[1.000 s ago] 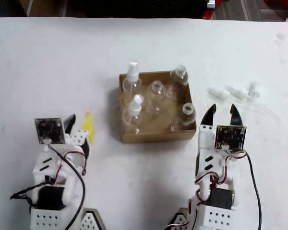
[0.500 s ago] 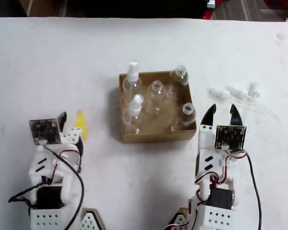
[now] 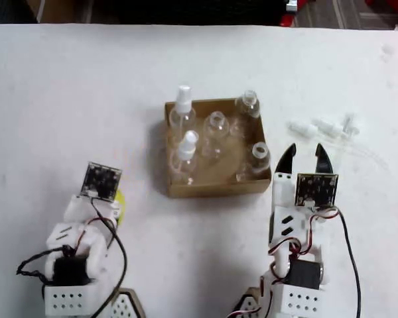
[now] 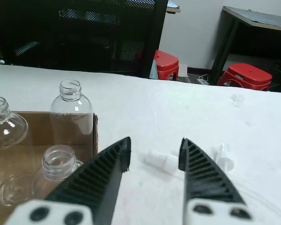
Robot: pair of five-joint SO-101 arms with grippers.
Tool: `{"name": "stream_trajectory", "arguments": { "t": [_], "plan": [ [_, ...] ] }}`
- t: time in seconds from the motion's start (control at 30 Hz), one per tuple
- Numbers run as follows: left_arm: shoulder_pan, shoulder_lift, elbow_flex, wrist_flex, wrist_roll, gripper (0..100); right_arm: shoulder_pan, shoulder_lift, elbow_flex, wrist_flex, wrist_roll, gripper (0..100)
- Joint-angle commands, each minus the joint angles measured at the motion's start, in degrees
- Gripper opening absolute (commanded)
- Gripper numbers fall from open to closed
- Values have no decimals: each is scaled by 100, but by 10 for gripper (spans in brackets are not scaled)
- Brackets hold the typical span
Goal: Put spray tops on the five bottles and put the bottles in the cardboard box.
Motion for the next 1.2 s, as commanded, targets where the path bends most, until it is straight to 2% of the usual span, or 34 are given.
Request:
{"name": "stream_trajectory", "arguments": {
  "t": [0.0,0.1,0.23,0.37,1.17],
  "plan": [
    [-75,-31,9,62,325,139,-31,-4,53,22,-26,149],
    [-84,-31,9,193,-26,139,-13,-4,53,22,-26,149],
    [-110,-31,9,440,-967,139,-4,-4,53,13,-18,149],
    [-523,-31,9,413,-1582,139,-4,-4,53,13,-18,149],
    [-602,-31,9,334,-1600,139,-4,-4,53,22,-18,149]
  ]
}}
